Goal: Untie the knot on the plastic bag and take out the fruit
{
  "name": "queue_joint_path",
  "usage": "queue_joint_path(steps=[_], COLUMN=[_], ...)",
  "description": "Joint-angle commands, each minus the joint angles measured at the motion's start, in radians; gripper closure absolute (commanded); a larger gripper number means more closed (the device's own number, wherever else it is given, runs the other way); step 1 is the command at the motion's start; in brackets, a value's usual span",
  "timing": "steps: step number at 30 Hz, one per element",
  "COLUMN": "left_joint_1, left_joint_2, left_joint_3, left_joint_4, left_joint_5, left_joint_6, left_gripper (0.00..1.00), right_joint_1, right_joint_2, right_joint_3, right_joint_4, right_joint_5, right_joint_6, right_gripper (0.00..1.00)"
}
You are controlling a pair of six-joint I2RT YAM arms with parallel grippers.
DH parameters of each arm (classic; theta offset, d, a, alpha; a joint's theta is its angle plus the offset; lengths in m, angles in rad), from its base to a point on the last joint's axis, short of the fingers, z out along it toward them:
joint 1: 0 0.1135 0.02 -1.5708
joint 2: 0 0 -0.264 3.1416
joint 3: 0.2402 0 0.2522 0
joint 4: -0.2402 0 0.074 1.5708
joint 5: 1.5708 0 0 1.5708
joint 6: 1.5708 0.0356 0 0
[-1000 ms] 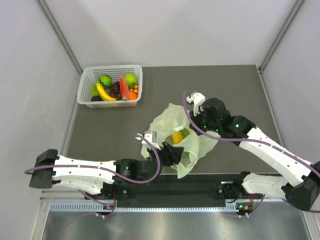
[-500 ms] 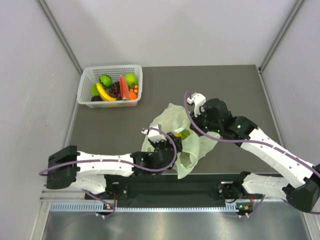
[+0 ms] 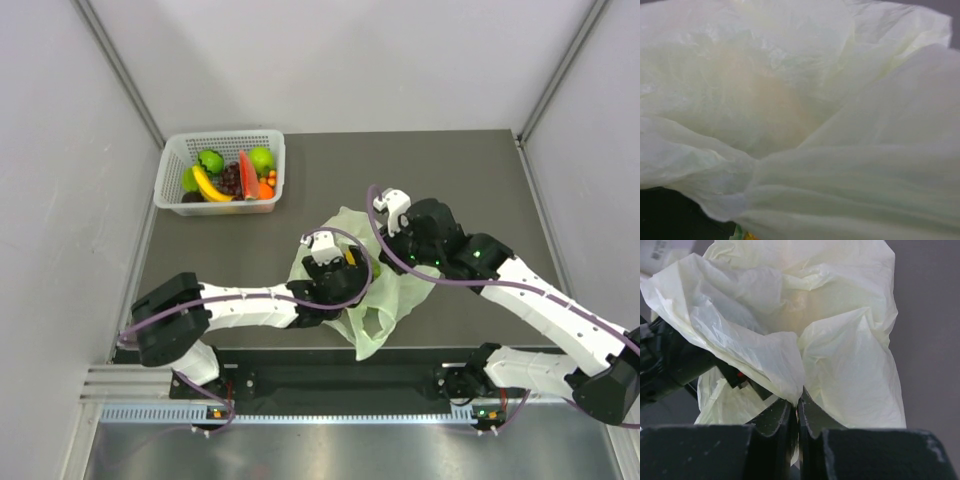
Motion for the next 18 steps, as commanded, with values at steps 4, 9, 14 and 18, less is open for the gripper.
queue_joint_path(steps=[4, 9, 14, 18], left_joint_1=[0.05, 0.05, 0.047, 0.04], left_joint_2=[0.088, 0.111, 0.067, -0.004], left_joint_3=[0.043, 0.001, -0.019, 0.007], left_joint_4=[0.058, 0.168, 0.184, 0.104], left_joint_5=[0.083, 0.157, 0.221, 0.267], left_joint_6=[0.085, 0.134, 0.183, 0.22], left_gripper=[0.13, 0.25, 0.62, 1.0], right_joint_1=[-0.003, -0.003, -0.003, -0.003], right_joint_2=[-0.016, -0.009, 0.007, 0.021], right_joint_3=[-0.005, -0.017, -0.029, -0.046], right_joint_4=[0.023, 0.042, 0.046, 0.054], right_joint_5=[-0.003, 0.029, 0.112, 0.199], right_joint_6=[-0.005, 0.015, 0.042, 0.068], right_gripper=[0.93, 0.93, 0.94, 0.99])
